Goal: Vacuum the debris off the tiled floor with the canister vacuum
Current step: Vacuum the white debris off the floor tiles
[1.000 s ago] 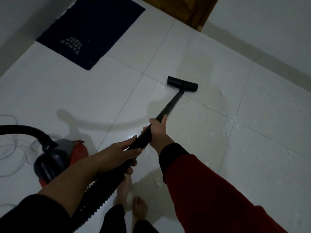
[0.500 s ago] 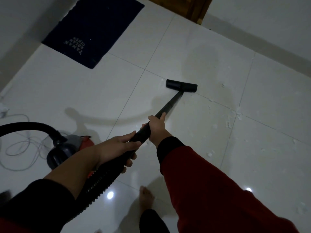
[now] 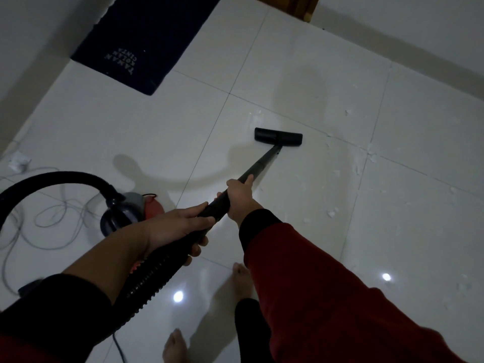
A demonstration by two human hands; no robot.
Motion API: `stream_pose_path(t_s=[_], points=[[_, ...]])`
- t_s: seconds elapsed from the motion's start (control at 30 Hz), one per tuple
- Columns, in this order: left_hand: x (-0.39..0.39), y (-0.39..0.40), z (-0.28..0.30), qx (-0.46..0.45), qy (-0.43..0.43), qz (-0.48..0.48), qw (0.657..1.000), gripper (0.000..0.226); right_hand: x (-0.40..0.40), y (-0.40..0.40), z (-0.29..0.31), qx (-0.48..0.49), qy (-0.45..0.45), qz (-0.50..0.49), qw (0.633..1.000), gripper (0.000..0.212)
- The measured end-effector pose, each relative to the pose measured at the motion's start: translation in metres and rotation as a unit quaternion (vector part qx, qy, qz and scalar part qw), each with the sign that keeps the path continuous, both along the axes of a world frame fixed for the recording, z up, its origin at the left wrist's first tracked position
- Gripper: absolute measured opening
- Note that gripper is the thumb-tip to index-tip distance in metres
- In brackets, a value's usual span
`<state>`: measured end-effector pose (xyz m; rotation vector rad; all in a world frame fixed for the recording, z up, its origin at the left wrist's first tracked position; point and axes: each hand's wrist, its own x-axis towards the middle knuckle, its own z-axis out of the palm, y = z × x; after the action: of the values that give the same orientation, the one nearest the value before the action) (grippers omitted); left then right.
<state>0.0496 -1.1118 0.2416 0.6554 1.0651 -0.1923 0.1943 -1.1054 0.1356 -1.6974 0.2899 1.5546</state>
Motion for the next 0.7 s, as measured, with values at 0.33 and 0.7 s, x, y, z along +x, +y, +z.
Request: stream_pose_path(t_s=[0.33,0.7], points=[[-0.092,-0.055,-0.008,0.034,-0.023,-0.041,0.998,0.043,-0.092,-0.058,0.004,0.001,-0.002,-0.049,0.999,0.079],[-0.181,-0.122,-0.016,0.039,-0.018,-0.057,0.997,0.044,-0.182,-0.129,-0.007,-0.008,-0.012,-0.056,0.998,0.078]])
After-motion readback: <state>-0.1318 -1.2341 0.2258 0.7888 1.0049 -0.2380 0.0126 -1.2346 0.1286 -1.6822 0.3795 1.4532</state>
